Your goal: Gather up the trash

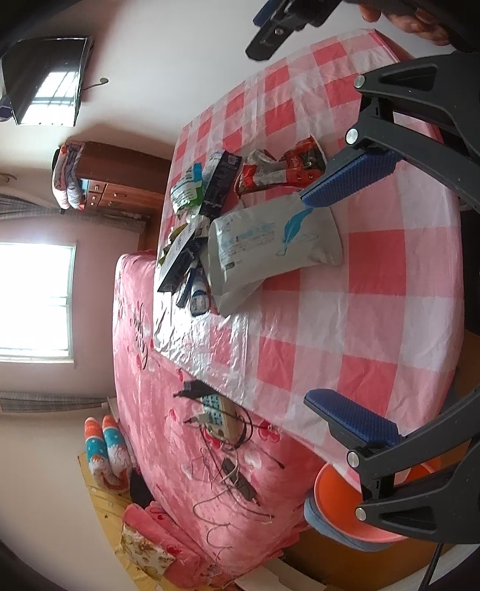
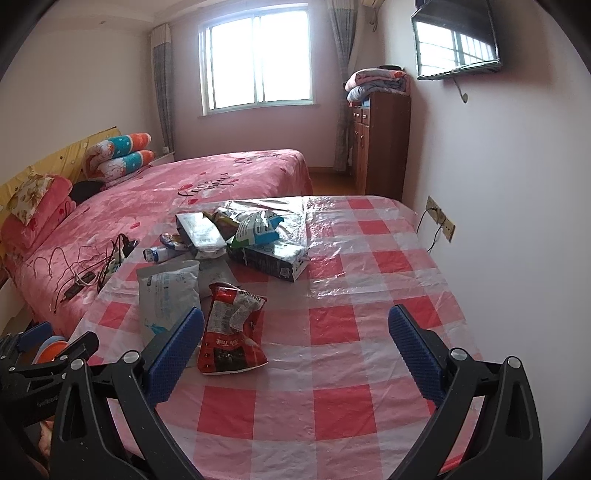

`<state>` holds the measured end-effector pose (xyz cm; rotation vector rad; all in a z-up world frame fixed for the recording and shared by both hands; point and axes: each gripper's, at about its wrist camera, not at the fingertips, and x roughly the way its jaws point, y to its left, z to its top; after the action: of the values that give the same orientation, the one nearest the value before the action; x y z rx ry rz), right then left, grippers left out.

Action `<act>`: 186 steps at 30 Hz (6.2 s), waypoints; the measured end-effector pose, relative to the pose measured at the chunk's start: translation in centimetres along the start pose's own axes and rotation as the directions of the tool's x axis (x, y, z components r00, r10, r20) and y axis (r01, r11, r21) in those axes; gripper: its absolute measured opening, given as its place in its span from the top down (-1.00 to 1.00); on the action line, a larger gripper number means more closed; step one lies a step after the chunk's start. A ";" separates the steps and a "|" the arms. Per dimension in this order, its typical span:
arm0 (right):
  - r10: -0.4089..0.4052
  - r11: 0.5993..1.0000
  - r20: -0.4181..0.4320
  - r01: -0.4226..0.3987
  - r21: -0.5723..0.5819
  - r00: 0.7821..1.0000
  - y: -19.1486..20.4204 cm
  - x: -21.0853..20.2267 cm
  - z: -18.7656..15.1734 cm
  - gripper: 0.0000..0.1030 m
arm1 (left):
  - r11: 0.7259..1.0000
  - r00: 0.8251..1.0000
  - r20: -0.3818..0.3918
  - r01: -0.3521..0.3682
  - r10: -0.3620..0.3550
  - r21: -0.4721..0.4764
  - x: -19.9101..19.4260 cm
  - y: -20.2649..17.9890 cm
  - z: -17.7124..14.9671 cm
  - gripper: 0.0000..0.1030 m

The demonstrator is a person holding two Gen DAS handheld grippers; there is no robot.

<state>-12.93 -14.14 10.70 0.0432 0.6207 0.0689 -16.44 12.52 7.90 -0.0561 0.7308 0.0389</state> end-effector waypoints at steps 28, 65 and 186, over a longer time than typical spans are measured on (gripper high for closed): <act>0.482 0.849 -0.188 -0.404 0.342 0.856 -2.0 11.3 -1.6 -0.47 | 0.987 0.973 -0.183 0.125 -0.141 -0.099 10.7 -3.2 2.4 -0.92; 0.418 0.898 -0.269 -0.351 0.265 0.868 1.5 16.5 -0.8 -0.04 | 0.981 0.972 -0.158 0.157 -0.174 -0.114 11.1 -2.6 1.9 -0.21; 0.365 0.898 -0.017 -0.347 0.269 0.931 -2.3 15.2 4.9 -0.89 | 0.994 0.996 -0.064 0.061 -0.067 -0.088 8.1 -1.2 7.7 -0.53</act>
<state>2.42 -15.36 5.74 0.4147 0.6807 0.3452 -5.24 11.92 8.22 -0.1633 0.7939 0.0072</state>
